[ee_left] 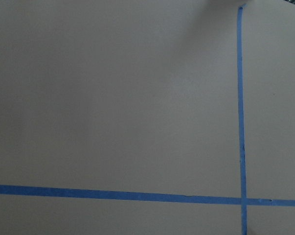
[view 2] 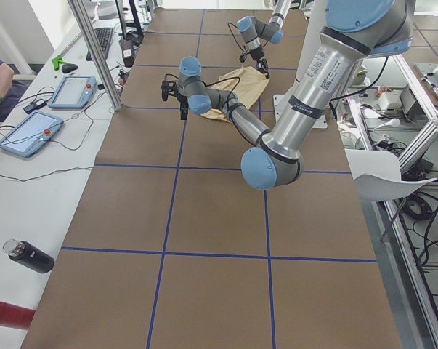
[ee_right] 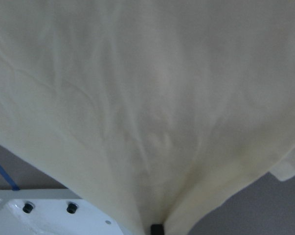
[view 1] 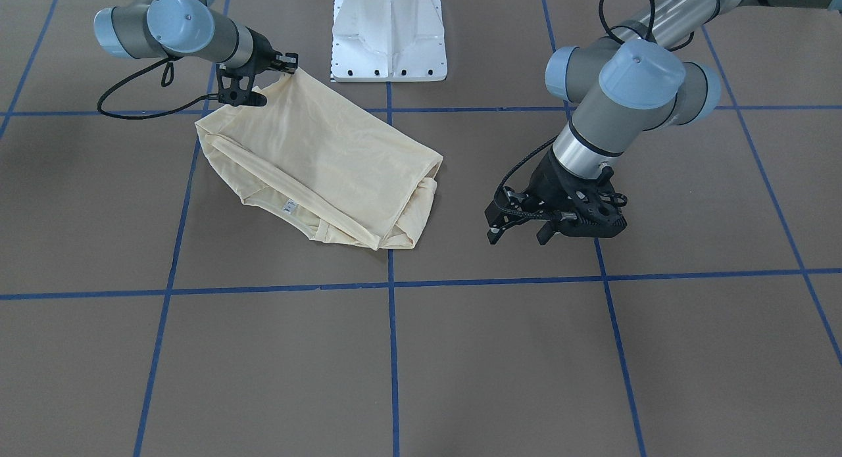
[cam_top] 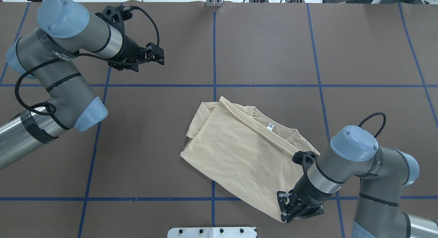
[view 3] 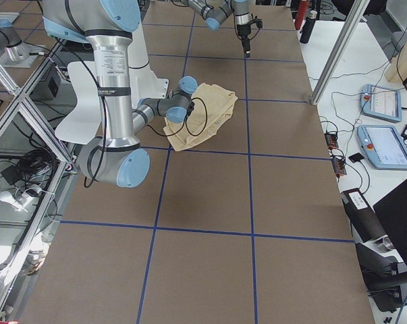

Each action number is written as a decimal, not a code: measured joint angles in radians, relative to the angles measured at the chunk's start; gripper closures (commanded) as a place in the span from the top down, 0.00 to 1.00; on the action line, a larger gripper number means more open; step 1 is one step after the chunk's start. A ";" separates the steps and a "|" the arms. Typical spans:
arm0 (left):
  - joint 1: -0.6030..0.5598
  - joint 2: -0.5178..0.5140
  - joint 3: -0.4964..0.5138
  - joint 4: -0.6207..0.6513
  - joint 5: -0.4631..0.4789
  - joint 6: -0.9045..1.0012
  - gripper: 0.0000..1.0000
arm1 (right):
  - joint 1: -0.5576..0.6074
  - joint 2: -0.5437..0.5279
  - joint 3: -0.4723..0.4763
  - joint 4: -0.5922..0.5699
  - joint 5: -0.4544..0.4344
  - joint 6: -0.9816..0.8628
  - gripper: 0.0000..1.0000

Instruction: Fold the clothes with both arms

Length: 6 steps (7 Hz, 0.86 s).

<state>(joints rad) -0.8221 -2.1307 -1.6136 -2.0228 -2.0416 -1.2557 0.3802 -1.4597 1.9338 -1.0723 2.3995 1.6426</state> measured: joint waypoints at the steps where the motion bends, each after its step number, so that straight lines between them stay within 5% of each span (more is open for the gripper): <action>1: 0.013 0.004 -0.017 0.000 -0.003 -0.003 0.98 | 0.029 0.004 0.000 0.000 -0.001 0.000 1.00; 4: 0.178 0.067 -0.165 -0.005 0.006 -0.191 0.98 | 0.193 0.055 -0.007 0.000 -0.019 -0.009 1.00; 6: 0.342 0.079 -0.220 -0.001 0.106 -0.392 0.98 | 0.291 0.096 -0.007 -0.001 -0.060 -0.013 1.00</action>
<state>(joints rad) -0.4801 -2.0513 -1.8337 -2.0242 -1.9358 -1.6480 0.6710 -1.3641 1.9272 -1.0733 2.3399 1.6291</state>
